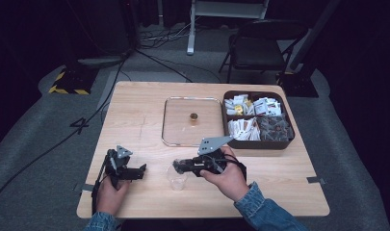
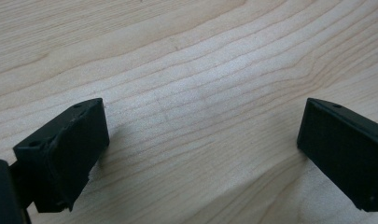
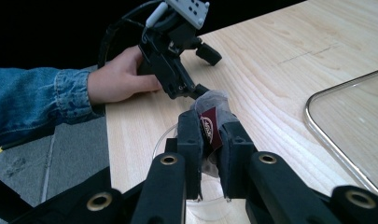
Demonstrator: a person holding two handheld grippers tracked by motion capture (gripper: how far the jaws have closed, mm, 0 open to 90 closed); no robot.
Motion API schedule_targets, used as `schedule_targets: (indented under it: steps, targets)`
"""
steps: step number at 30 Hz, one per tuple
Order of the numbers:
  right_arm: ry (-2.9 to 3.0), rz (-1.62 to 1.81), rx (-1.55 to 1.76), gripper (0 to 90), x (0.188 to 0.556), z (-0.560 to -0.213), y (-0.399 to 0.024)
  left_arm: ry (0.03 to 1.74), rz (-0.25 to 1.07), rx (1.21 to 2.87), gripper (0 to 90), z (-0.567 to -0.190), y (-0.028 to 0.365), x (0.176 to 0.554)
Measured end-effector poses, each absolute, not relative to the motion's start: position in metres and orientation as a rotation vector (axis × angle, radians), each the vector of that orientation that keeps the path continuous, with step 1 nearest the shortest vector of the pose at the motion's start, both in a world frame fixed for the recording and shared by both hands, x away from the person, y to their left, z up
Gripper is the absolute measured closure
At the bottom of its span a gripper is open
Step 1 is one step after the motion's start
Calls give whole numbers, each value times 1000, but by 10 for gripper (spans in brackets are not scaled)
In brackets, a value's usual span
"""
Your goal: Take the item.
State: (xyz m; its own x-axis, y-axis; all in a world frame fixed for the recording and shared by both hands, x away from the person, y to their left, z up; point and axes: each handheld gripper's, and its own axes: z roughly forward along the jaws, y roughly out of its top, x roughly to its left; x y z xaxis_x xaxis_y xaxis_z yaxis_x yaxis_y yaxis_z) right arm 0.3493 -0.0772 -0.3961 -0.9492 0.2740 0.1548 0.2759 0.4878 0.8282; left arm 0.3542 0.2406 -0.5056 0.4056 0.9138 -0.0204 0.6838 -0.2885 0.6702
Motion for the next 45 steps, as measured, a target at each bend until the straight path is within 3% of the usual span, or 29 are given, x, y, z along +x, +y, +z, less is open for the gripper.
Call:
schedule_targets:
  steps: [5, 10, 13, 28, 45]
  targets:
    - [-2716, -1490, -491, 788, 348, -401, -74, 1354, 497, 2066, 24, -506, 241, 354]
    - [-2695, -1552, -514, 478, 348, -402, -72, 1354, 497, 2066, 24, -506, 241, 354]
    - [-2695, -1588, -547, 425, 352, -400, -76, 1352, 499, 2066, 24, -506, 241, 354]
    - [-2675, -1710, -668, 375, 364, -380, -110, 1353, 497, 2066, 24, -506, 241, 354]
    - [-2738, -1727, -882, 339, 377, -369, -176, 1350, 494, 2064, 24, -506, 240, 356]
